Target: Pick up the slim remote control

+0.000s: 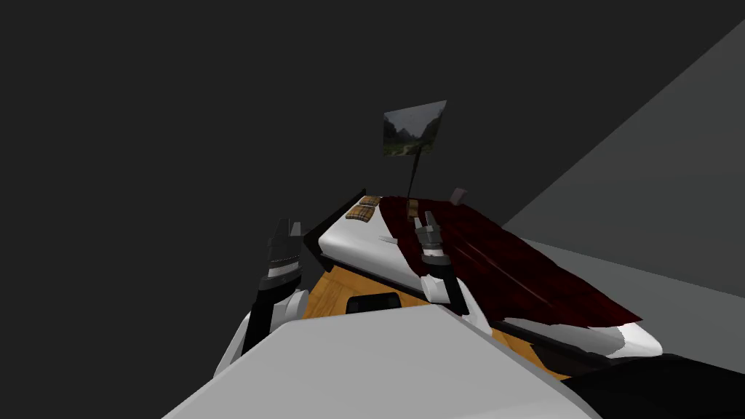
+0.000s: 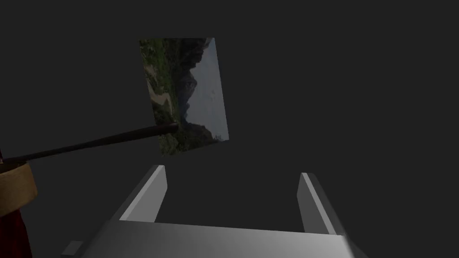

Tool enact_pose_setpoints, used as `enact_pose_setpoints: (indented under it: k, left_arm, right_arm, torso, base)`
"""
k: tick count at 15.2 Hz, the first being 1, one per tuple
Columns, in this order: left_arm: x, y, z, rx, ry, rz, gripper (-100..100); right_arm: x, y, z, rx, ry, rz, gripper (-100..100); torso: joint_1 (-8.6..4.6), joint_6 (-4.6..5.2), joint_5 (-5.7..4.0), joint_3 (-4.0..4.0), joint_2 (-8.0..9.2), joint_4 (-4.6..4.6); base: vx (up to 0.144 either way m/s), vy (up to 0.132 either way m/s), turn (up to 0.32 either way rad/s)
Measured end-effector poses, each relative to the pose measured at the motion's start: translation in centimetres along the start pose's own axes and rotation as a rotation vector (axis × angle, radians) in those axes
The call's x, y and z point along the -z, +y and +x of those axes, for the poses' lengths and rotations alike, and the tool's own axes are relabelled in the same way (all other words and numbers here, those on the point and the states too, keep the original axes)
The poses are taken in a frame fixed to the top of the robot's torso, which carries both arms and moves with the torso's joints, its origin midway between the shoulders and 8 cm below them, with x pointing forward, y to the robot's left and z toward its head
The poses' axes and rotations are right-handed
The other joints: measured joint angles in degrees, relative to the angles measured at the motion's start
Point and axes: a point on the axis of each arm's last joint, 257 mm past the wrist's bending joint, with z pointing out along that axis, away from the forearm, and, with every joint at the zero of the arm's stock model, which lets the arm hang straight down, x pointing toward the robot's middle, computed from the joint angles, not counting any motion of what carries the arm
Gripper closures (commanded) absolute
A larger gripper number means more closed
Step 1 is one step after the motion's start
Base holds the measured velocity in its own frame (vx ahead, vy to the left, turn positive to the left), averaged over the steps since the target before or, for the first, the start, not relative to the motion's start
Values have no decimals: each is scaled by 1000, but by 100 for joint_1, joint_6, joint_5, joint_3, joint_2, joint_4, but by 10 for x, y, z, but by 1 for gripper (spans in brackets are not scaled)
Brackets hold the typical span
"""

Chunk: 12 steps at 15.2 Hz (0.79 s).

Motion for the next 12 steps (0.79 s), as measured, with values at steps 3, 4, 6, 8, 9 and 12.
enact_pose_setpoints:
  k: [3,4,6,8,9,12]
  left_arm:
    - [0,0,0,0,0,0,0]
    - [0,0,0,0,0,0,0]
    - [0,0,0,0,0,0,0]
    - [0,0,0,0,0,0,0]
    - [0,0,0,0,0,0,0]
    - [0,0,0,0,0,0,0]
  right_arm:
    - [4,-13,10,26,50,31,-100]
    - [8,-18,15,39,74,47,-100]
    - [14,-31,22,60,111,75,-100]
    - [22,-47,32,87,159,110,-100]
    - [27,-55,37,101,185,127,-100]
    - [40,-75,48,141,253,175,-100]
  torso:
    - [13,-1,2,-5,-10,-2]
    - [21,-1,4,-7,-13,-3]
    - [22,-1,5,-9,-15,-4]
    - [28,-1,6,-13,-22,-5]
    - [29,-2,6,-13,-22,-5]
    - [26,-1,6,-12,-22,-5]
  base:
    - [31,46,43]
    - [41,56,33]
    - [41,65,62]
    - [52,69,58]
    - [39,57,47]
    - [48,65,62]
